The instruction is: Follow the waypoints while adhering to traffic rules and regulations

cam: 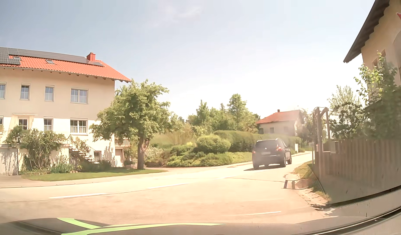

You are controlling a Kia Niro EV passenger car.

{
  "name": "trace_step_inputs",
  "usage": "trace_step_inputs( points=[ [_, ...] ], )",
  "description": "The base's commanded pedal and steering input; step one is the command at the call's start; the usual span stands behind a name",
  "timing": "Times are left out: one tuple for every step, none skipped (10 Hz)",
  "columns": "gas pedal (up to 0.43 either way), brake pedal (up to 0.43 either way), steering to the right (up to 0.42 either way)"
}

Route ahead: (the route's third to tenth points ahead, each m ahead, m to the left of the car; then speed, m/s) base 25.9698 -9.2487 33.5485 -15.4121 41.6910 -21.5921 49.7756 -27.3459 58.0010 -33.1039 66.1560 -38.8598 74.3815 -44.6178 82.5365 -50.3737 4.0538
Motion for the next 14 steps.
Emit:
trace_step_inputs(
  points=[
    [0.177,0.0,-0.01],
    [0.189,0.0,-0.007],
    [0.197,0.0,-0.004],
    [0.209,0.0,0.001],
    [0.22,0.0,0.011],
    [0.22,0.0,0.024],
    [0.22,0.0,0.046],
    [0.22,0.0,0.071],
    [0.22,0.0,0.089],
    [0.228,0.0,0.114],
    [0.228,0.0,0.136],
    [0.228,0.0,0.148],
    [0.228,0.0,0.156],
    [0.24,0.0,0.157]
  ],
)
